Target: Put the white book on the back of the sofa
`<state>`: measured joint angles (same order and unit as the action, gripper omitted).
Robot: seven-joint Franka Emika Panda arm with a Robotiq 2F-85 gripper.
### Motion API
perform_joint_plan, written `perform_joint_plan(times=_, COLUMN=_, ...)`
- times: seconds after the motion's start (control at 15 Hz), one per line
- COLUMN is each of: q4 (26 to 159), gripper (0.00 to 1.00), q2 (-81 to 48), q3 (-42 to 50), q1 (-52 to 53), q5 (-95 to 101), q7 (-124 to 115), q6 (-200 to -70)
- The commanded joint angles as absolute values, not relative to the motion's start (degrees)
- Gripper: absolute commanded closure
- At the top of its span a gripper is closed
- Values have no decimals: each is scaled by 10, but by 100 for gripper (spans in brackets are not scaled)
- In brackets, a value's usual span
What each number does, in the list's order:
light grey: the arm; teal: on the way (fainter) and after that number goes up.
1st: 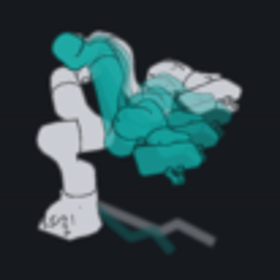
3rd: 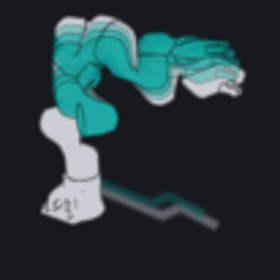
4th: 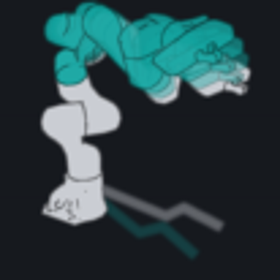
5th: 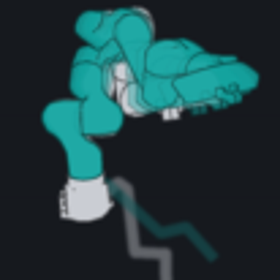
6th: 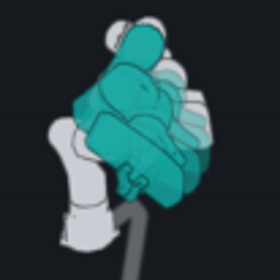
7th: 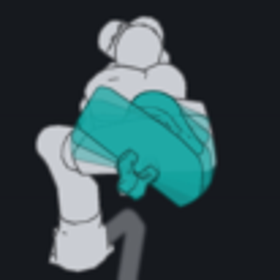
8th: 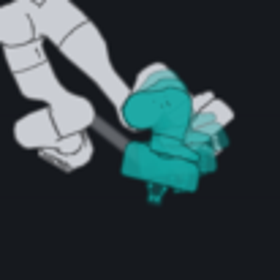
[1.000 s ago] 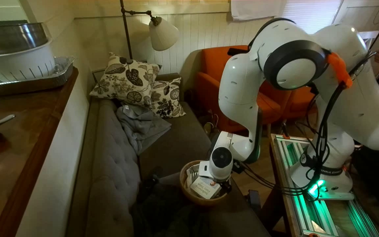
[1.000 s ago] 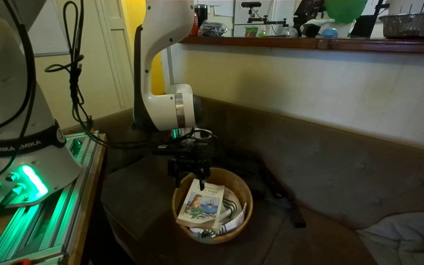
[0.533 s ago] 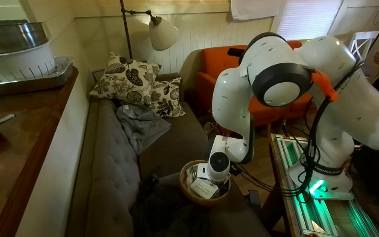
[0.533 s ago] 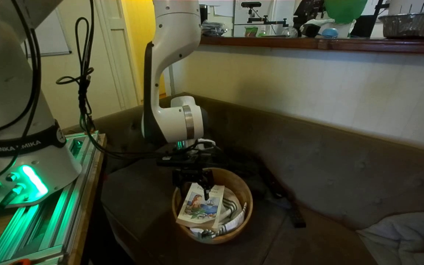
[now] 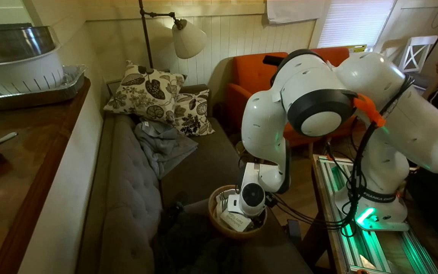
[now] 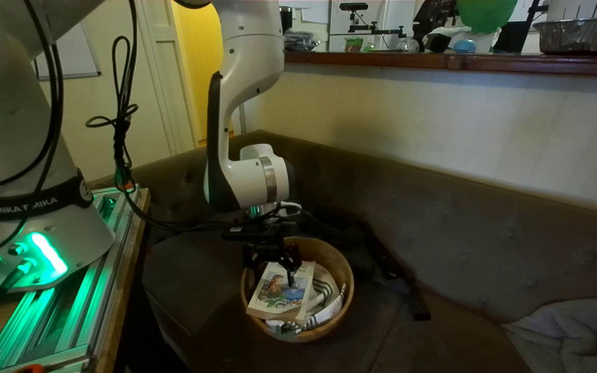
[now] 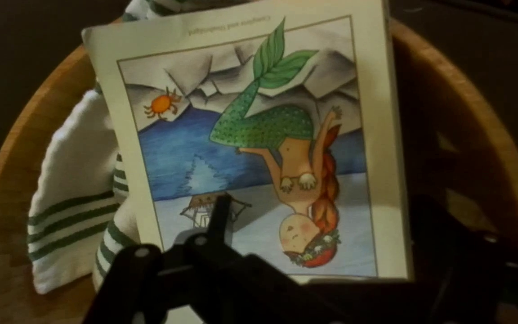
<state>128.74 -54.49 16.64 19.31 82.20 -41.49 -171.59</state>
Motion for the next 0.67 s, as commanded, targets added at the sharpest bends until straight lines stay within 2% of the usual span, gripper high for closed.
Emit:
perform_joint_plan(times=0.0, q4=1269, gripper=0, q2=-563, q3=178, q1=211, q5=854, q7=-453, q6=-1724)
perform_joint_plan(times=0.6, q4=1327, gripper=0, q2=-487, q3=259, q1=300, q5=989, q7=-675, q6=-1674)
